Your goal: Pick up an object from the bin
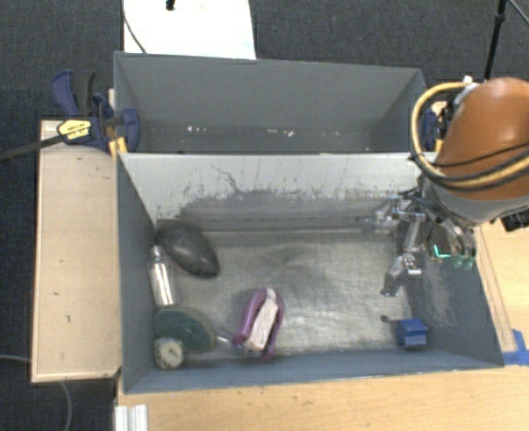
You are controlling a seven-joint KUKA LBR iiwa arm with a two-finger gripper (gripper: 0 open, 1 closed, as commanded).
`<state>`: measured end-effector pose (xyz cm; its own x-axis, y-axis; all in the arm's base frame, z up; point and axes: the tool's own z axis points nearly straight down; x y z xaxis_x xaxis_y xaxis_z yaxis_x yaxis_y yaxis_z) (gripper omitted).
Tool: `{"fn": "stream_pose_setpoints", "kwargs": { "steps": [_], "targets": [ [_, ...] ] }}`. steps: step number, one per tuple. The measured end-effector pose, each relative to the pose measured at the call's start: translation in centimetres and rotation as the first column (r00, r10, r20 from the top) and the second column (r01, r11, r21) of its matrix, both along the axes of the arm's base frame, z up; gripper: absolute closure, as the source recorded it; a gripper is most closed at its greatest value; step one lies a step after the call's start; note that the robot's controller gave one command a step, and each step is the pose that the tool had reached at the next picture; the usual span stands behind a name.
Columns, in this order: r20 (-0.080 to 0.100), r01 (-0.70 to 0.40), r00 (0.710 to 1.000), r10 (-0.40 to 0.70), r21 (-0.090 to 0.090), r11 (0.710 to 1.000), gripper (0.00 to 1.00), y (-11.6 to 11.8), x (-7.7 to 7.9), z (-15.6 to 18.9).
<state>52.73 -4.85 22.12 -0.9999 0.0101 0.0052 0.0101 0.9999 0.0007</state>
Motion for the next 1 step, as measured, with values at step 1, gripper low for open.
{"fn": "stream_pose_setpoints", "kwargs": {
  "steps": [1],
  "targets": [
    [0.026, -0.014, 1.0, 0.014, -0.002, 1.0, 0.0, -8.74, -2.24, -12.42]
  ]
}}
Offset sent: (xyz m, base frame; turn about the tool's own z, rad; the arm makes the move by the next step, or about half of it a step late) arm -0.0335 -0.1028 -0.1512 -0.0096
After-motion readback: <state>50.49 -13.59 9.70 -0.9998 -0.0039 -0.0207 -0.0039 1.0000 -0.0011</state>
